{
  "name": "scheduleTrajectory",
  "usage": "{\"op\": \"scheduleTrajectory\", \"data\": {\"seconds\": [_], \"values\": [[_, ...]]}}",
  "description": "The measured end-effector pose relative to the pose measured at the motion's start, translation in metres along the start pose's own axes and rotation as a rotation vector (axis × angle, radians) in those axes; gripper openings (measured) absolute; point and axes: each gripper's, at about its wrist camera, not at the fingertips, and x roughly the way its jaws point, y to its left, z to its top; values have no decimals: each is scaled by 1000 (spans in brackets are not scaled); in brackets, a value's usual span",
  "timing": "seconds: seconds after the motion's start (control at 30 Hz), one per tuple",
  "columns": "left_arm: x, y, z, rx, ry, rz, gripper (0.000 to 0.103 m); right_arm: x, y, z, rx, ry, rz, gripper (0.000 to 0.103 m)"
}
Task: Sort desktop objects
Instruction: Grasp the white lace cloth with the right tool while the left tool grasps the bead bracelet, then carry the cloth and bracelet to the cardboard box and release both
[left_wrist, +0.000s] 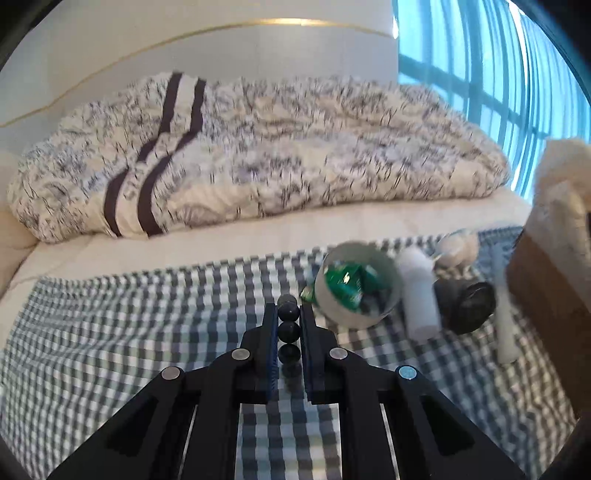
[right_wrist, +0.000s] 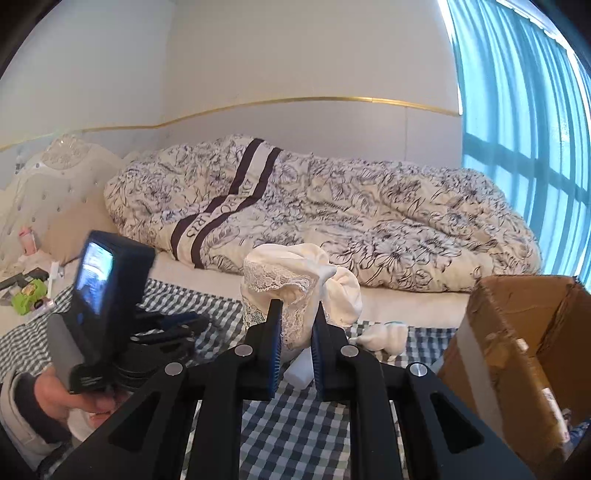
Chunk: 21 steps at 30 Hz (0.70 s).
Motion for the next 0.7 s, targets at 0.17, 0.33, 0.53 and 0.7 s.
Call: {"op": "scheduleTrajectory", "data": {"seconds": [0.17, 0.33, 0.53, 0.7], "values": [[-39, 1, 10, -17, -69, -14, 10, -21, 3, 9, -11, -24, -19, 13], [-78, -2, 22, -27, -137, -31, 10, -45, 1, 18, -12, -56, -32, 13], [-120, -19, 36, -11, -215, -63, 10, -81, -13, 30, -10, -99, -69, 13], [-148, -52, 46, 40, -267, -127, 11, -111, -35, 34, -11, -110, -123, 13]]}}
